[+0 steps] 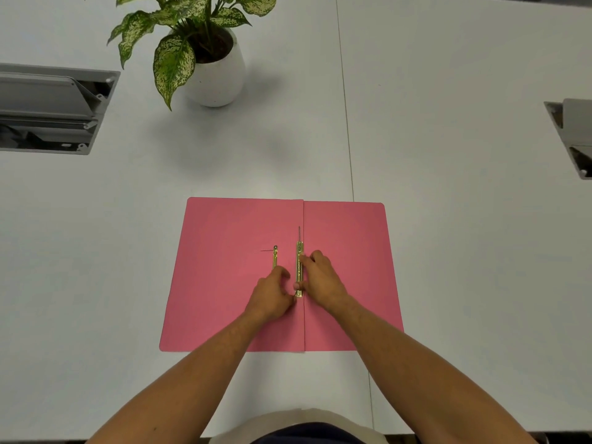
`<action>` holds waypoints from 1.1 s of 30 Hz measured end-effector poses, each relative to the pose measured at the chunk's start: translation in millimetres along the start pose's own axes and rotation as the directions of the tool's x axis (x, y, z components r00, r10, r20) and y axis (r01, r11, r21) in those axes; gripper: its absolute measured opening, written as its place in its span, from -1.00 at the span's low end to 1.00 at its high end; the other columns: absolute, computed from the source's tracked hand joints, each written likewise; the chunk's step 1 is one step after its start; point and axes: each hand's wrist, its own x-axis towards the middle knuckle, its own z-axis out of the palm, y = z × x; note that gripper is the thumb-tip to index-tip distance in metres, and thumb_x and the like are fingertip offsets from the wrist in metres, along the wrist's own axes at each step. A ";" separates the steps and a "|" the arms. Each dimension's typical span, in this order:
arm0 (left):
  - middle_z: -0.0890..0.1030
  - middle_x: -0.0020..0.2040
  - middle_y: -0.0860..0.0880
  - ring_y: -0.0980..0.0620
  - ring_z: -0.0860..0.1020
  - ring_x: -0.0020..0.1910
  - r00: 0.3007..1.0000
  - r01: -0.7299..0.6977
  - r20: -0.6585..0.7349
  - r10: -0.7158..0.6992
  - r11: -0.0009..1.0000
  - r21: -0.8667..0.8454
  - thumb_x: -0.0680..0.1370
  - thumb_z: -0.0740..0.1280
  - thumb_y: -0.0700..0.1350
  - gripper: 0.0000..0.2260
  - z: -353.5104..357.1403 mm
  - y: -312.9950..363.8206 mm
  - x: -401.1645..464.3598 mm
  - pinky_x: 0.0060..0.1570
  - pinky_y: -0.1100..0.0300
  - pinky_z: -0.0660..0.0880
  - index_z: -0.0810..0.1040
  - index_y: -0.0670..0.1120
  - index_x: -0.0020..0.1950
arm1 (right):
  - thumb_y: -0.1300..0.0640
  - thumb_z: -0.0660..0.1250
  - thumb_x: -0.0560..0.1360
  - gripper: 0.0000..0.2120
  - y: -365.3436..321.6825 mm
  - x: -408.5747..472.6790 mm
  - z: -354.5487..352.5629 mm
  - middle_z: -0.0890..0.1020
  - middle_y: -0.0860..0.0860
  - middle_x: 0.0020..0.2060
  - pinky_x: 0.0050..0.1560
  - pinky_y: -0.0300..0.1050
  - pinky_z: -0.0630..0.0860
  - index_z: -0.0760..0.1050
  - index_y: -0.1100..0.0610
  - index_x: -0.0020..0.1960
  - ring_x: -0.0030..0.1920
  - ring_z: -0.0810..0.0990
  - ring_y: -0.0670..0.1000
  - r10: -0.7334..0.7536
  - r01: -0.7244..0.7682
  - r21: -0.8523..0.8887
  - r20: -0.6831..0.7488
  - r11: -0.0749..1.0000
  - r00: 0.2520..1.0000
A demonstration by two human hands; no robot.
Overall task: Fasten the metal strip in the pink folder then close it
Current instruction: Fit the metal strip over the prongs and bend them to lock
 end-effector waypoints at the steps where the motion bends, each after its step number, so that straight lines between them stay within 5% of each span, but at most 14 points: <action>1: 0.64 -0.16 -0.14 -0.13 0.59 -0.19 1.000 0.013 -0.002 -0.013 1.000 -0.002 0.36 0.45 -0.18 -0.66 0.2 0.4 -0.5 -0.16 0.04 0.54 0.47 -0.08 0.09 | 0.13 0.49 0.39 -0.38 -0.6 -0.3 0.2 0.42 0.18 0.14 0.12 0.06 0.48 0.33 0.22 0.36 0.15 0.39 0.17 -0.003 0.003 -0.017 0.000 1.000 1.000; 12: 0.69 -0.28 -0.10 -0.05 0.65 -0.22 0.996 0.062 -0.062 -0.069 0.992 -0.113 0.38 0.45 -0.23 -0.95 18.5 2.1 -7.6 -0.08 0.15 0.58 0.63 -0.13 -0.27 | 0.10 0.46 0.41 -0.41 -0.9 -3.7 1.1 0.44 0.15 0.12 -0.01 0.06 0.54 0.32 0.16 0.37 0.13 0.42 0.16 0.001 -0.003 -0.086 -0.022 0.996 1.000; 21: 0.61 -0.42 0.03 0.13 0.53 -0.44 0.994 -0.018 -0.111 0.002 0.989 -0.147 0.43 0.45 -0.19 -0.99 25.0 -4.5 -16.2 -0.32 0.34 0.41 0.67 -0.11 -0.20 | 0.12 0.46 0.42 -0.38 -0.7 -1.8 -0.6 0.44 0.15 0.14 0.07 0.09 0.53 0.29 0.18 0.39 0.14 0.43 0.16 -0.006 0.007 -0.098 0.019 0.995 1.000; 33: 0.68 -0.29 -0.05 0.08 0.56 -0.34 0.990 -0.068 -0.135 0.048 0.987 -0.148 0.43 0.44 -0.19 -0.97 31.3 -9.8 -16.6 -0.31 0.39 0.40 0.68 -0.12 -0.17 | 0.11 0.44 0.43 -0.35 -0.7 -1.2 0.5 0.44 0.15 0.17 0.11 0.11 0.52 0.25 0.19 0.42 0.17 0.42 0.17 -0.014 0.018 -0.110 0.041 0.994 0.999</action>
